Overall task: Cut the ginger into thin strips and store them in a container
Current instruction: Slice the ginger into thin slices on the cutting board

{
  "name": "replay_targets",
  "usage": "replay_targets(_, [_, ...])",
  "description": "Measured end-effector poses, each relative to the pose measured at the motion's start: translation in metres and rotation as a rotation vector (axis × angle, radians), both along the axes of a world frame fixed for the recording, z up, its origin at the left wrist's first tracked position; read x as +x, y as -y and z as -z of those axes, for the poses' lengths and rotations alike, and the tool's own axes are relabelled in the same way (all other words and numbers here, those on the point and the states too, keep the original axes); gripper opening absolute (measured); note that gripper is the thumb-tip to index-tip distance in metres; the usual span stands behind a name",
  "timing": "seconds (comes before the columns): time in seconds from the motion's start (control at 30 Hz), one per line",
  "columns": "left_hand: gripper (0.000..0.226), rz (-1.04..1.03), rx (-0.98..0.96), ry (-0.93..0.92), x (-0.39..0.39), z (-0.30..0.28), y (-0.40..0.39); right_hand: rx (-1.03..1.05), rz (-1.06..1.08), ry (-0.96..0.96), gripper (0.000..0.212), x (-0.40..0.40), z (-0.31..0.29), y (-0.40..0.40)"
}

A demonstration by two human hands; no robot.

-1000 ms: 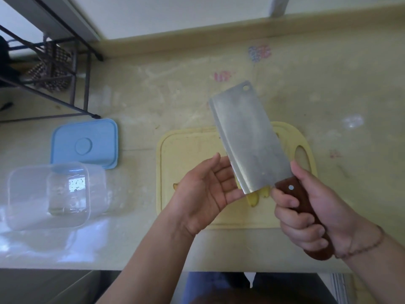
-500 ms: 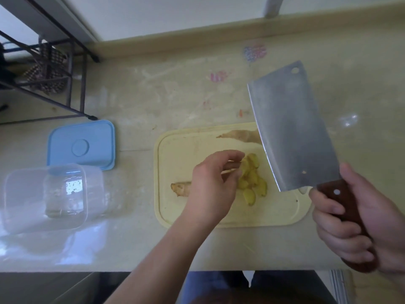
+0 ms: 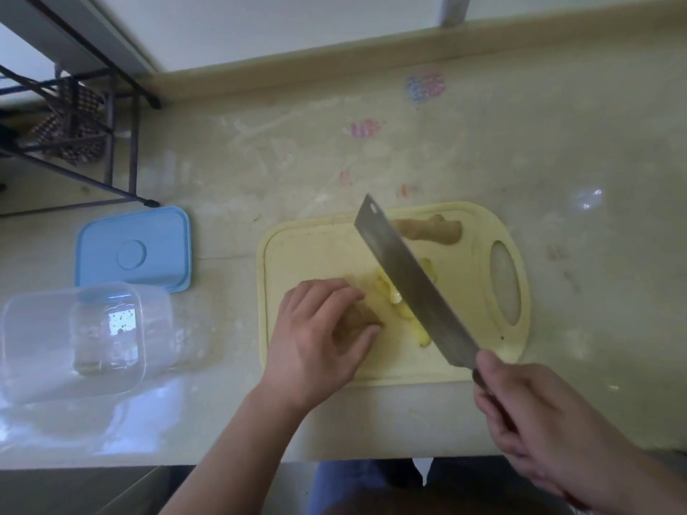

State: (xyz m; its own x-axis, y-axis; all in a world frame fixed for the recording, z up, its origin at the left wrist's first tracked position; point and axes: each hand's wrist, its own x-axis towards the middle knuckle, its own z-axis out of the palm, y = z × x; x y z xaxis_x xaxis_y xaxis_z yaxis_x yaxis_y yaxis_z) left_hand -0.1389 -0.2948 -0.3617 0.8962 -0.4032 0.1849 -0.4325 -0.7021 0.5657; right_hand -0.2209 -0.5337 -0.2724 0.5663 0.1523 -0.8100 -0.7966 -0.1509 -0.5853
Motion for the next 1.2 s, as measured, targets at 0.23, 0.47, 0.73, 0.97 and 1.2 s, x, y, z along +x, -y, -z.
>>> replay_targets(0.23, [0.023, -0.007, -0.068, 0.034, -0.004, 0.013, -0.001, -0.093, -0.164, -0.005, 0.067, 0.007, 0.007, -0.021])
replay_targets(0.47, [0.014, 0.005, -0.094, 0.071, 0.004, 0.013, -0.008, -0.265, -0.229, 0.089, 0.094, 0.008, 0.017, -0.029])
replay_targets(0.73, [0.005, -0.081, 0.003, 0.169, -0.01, 0.021, -0.004, -0.322, -0.267, 0.153, 0.095, 0.004, 0.009, -0.036])
replay_targets(0.97, [0.018, -0.085, -0.074, 0.171, -0.01, 0.023, -0.004, -0.377, -0.31, 0.139, 0.1, 0.006, -0.005, -0.038])
replay_targets(1.2, [0.019, -0.082, -0.093, 0.155, -0.01, 0.024, -0.005, -0.418, -0.329, 0.162, 0.101, 0.006, -0.003, -0.038])
